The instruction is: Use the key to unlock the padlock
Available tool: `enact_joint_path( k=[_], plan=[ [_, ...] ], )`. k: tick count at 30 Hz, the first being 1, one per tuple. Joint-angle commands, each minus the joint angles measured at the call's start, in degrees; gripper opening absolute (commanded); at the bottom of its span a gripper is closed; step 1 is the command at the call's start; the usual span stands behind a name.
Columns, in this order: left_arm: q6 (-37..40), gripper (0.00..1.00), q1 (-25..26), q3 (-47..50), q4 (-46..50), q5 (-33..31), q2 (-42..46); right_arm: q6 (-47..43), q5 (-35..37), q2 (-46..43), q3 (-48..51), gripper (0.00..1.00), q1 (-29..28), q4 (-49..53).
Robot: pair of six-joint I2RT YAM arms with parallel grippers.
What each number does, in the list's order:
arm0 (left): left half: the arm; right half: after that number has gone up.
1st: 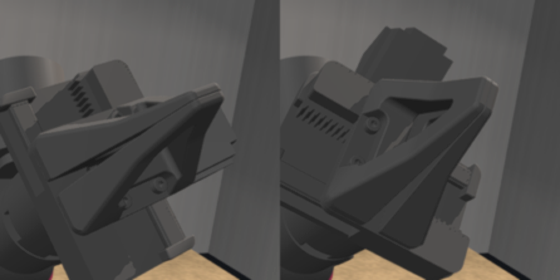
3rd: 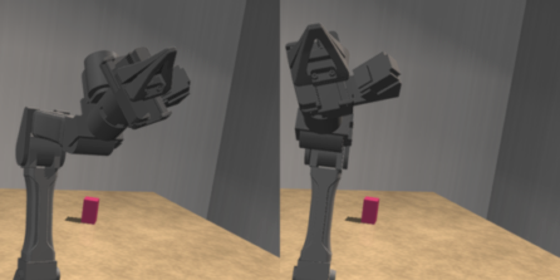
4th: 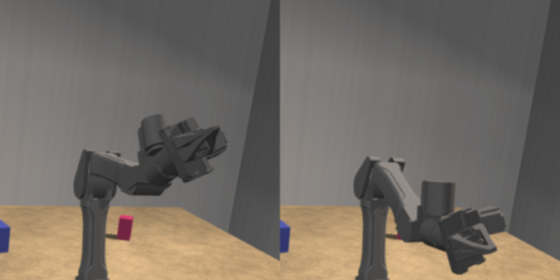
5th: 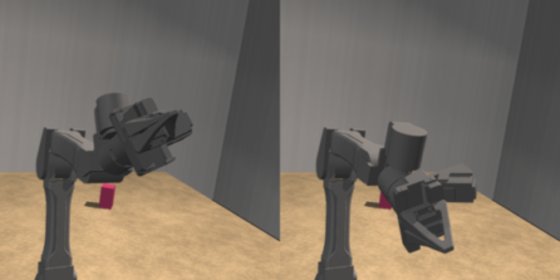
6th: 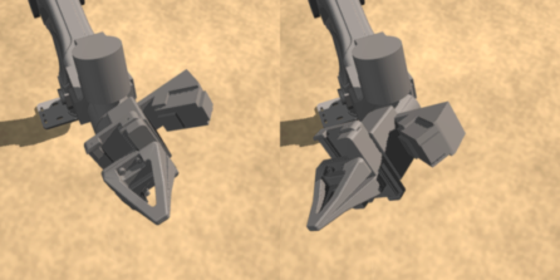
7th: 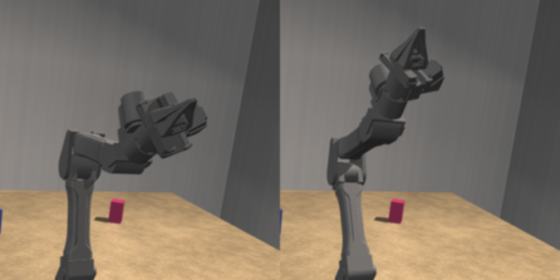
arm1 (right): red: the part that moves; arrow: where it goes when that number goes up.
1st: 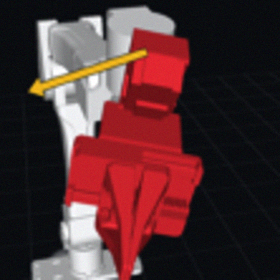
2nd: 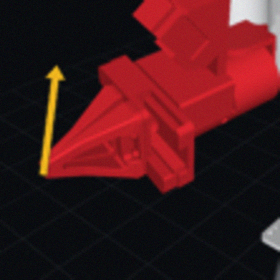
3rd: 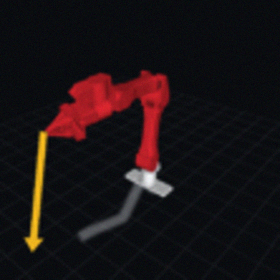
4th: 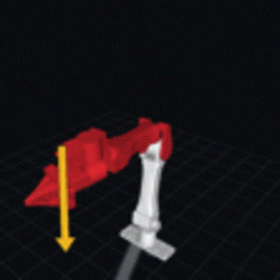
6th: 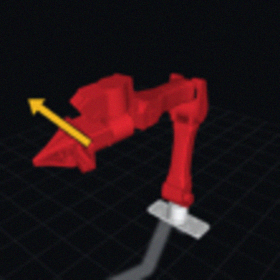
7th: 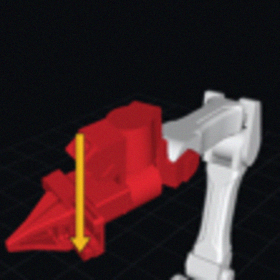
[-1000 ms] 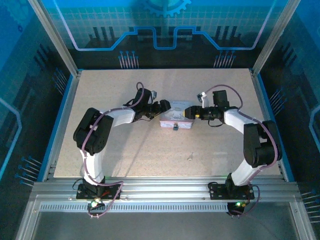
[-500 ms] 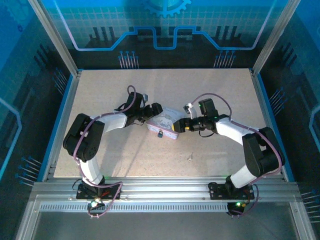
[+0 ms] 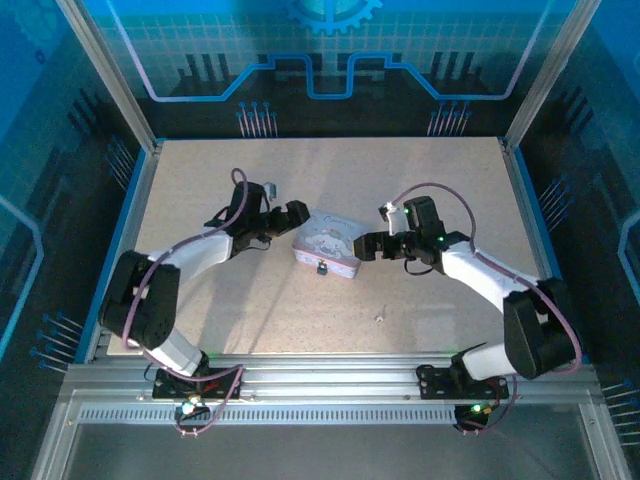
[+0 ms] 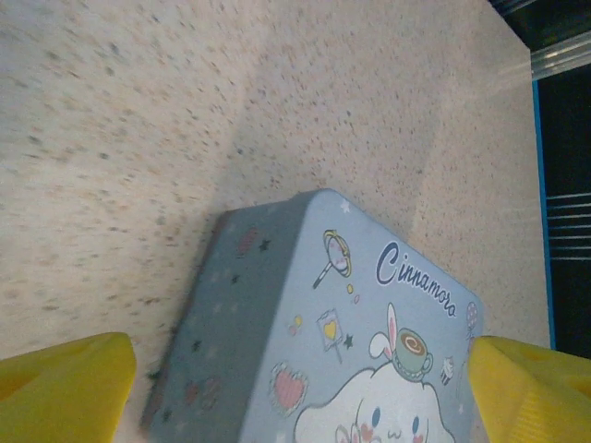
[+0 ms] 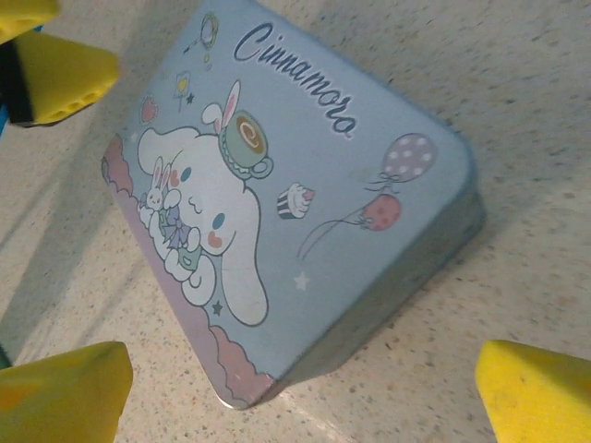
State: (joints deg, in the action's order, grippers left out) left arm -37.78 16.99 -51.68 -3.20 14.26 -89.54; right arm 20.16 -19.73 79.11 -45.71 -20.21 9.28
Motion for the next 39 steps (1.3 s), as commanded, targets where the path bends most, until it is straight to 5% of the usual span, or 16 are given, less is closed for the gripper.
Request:
enact_joint_path(
  k=[1, 11, 20, 39],
  plan=[
    [3.0, 0.94, -0.4, 2.9, 4.2, -3.2, 6.6, 1.3, 5.4, -5.1, 2.0, 0.97, 0.1, 3.9],
    [-4.5, 0.92, 6.9, 17.3, 4.4, -4.6, 24.4, 9.3, 15.9, -19.4, 5.0, 0.85, -7.1, 22.6],
    [-11.7, 0.91, 16.8, 25.3, 3.2, -8.1, 31.9, 20.3, 20.5, -29.0, 16.1, 0.71, -18.5, 23.3],
    [-15.5, 0.91, 24.2, 27.9, -5.9, -10.3, 25.6, 25.5, 31.0, -19.8, 14.3, 0.56, -29.7, 23.2]
  ],
)
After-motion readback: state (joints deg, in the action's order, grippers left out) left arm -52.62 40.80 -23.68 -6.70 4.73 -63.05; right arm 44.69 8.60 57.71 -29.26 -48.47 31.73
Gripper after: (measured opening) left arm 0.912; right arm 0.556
